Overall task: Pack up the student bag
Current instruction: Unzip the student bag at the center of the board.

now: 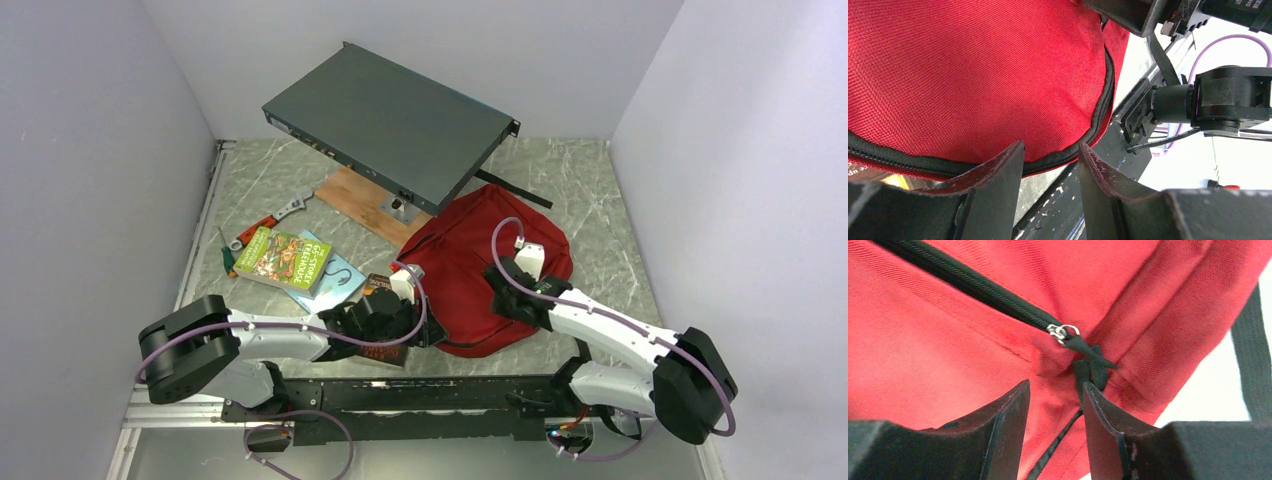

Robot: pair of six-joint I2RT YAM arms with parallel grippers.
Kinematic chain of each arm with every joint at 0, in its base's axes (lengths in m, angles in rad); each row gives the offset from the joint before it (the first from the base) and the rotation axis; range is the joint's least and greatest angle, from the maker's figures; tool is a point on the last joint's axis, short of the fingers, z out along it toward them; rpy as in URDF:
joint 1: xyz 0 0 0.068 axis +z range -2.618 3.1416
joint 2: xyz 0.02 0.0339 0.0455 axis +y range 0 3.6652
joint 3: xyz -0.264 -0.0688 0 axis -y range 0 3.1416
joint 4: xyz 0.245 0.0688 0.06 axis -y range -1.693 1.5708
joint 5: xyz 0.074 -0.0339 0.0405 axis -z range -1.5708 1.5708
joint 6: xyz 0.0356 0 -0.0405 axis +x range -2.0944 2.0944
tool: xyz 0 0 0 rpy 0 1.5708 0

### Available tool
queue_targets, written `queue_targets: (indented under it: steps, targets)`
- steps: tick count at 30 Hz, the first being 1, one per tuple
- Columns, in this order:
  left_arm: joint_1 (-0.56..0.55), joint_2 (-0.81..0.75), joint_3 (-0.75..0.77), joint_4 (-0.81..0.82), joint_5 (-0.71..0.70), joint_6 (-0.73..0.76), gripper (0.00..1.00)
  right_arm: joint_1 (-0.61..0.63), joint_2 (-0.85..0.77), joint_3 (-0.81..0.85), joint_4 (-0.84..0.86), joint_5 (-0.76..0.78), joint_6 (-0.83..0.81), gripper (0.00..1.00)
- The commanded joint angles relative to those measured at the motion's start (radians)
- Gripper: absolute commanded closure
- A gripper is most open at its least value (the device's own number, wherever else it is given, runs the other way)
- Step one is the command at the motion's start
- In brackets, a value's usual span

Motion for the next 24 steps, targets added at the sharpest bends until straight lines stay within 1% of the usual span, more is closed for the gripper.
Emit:
queue_targets:
  steps: [1, 7, 10, 13, 15, 20, 22, 24]
  targets:
    - [-0.002, -0.001, -0.001, 0.009, -0.009, -0.003, 0.51, 0.006, 0.008, 0.027, -0.074, 0.097, 0.059, 0.55]
    - [-0.002, -0.005, -0.007, 0.008, 0.000, 0.001, 0.51, -0.001, 0.047, 0.020, -0.037, 0.120, 0.054, 0.54]
    - [-0.002, -0.011, -0.006, -0.002, -0.003, 0.006, 0.51, -0.001, 0.075, 0.023, -0.021, 0.120, 0.044, 0.55]
    - [-0.002, -0.014, -0.006, -0.003, -0.002, 0.009, 0.52, -0.001, 0.086, 0.024, -0.003, 0.110, 0.036, 0.66]
    - [-0.002, -0.013, -0.008, 0.002, 0.001, 0.010, 0.53, -0.001, 0.089, 0.024, -0.002, 0.113, 0.036, 0.71]
    - [-0.002, -0.013, -0.013, 0.009, 0.002, 0.010, 0.53, -0.003, 0.095, 0.014, 0.000, 0.140, 0.046, 0.71]
    - [-0.002, -0.013, -0.013, 0.009, 0.003, 0.012, 0.53, -0.008, 0.103, 0.016, -0.005, 0.144, 0.050, 0.66]
    - [-0.002, -0.013, -0.012, 0.008, 0.003, 0.014, 0.54, -0.009, 0.105, 0.016, -0.002, 0.143, 0.052, 0.66]
